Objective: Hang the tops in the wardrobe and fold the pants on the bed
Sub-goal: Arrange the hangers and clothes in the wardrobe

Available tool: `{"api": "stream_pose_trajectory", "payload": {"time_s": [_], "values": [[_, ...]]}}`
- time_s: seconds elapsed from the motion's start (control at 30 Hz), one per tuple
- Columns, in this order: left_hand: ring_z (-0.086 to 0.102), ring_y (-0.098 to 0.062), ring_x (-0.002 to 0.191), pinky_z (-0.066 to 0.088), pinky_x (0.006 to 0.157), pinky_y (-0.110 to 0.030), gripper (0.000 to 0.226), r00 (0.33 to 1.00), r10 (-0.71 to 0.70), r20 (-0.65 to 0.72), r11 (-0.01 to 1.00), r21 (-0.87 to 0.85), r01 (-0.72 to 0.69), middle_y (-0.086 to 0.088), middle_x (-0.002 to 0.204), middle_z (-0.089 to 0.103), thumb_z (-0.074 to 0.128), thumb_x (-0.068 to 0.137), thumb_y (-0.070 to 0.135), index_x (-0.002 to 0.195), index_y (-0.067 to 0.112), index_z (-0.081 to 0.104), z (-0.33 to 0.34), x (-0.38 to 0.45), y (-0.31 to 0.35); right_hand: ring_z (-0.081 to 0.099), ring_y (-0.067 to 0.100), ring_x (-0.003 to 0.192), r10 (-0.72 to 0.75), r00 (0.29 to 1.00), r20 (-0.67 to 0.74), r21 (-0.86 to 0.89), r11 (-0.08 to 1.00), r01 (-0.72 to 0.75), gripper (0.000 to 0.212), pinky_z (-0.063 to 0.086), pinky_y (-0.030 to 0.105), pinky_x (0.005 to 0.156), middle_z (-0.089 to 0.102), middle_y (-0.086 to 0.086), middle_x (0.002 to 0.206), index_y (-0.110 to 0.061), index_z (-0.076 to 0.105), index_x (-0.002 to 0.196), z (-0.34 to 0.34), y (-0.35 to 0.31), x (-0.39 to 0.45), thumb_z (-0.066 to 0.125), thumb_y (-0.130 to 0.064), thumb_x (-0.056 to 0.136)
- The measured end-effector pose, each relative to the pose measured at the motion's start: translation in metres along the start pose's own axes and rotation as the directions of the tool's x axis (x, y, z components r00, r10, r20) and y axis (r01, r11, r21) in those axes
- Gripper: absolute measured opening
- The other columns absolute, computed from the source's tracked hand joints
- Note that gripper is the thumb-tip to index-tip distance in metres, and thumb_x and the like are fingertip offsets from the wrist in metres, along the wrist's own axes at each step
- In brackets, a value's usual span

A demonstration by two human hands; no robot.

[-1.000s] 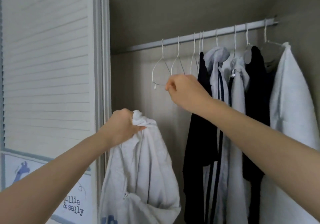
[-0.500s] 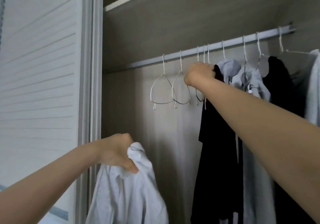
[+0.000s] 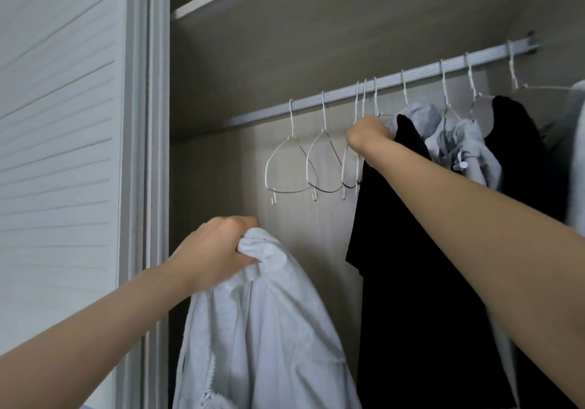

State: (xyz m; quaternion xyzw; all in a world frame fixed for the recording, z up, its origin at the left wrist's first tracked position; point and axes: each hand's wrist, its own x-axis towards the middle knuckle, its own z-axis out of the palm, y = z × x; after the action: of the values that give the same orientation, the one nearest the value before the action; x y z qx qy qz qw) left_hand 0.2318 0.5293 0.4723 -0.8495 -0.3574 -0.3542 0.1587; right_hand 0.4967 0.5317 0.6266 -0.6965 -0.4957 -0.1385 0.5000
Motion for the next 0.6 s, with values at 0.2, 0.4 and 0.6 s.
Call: {"api": "stream_pose_trajectory", "payload": {"time_s": [0.2, 0.4, 0.6], "values": [[0.057, -0.018, 0.064, 0.050, 0.062, -0.035, 0.013, 0.997, -0.050, 0.053, 0.997, 0.055, 0.047, 0.004, 0.067, 0.057, 0.064, 0.075, 0.018, 0.071, 0.017, 0.052, 0.005, -0.010, 0.003, 0.057, 0.033, 0.103, 0.012, 0.999, 0.036, 0.046, 0.999, -0.014, 0.031, 0.035, 0.027, 0.072, 0.056, 0.015, 0.086, 0.006, 0.053, 0.123, -0.004, -0.004, -0.004, 0.043, -0.005, 0.095], [0.057, 0.002, 0.065, 0.042, 0.068, -0.011, 0.016, 0.985, -0.132, 0.115, 0.990, -0.027, 0.136, 0.023, 0.066, 0.056, 0.060, 0.092, 0.005, 0.106, -0.002, 0.065, 0.015, -0.012, -0.007, 0.051, 0.028, 0.095, 0.031, 0.999, 0.027, 0.252, 0.967, -0.036, 0.034, 0.039, 0.029, 0.074, 0.057, 0.017, 0.114, 0.003, 0.048, 0.128, 0.003, -0.007, -0.008, 0.045, -0.009, 0.097], [0.055, -0.013, 0.063, 0.043, 0.054, -0.027, 0.013, 0.989, -0.127, -0.078, 0.989, 0.064, 0.132, 0.007, 0.068, 0.057, 0.056, 0.080, 0.018, 0.075, 0.023, 0.046, 0.004, -0.028, 0.007, 0.048, 0.025, 0.080, 0.062, 0.997, -0.046, 0.371, 0.928, -0.040, 0.028, 0.039, 0.027, 0.062, 0.048, 0.010, 0.086, 0.004, 0.050, 0.120, -0.005, -0.015, -0.012, 0.047, -0.005, 0.093]]}}
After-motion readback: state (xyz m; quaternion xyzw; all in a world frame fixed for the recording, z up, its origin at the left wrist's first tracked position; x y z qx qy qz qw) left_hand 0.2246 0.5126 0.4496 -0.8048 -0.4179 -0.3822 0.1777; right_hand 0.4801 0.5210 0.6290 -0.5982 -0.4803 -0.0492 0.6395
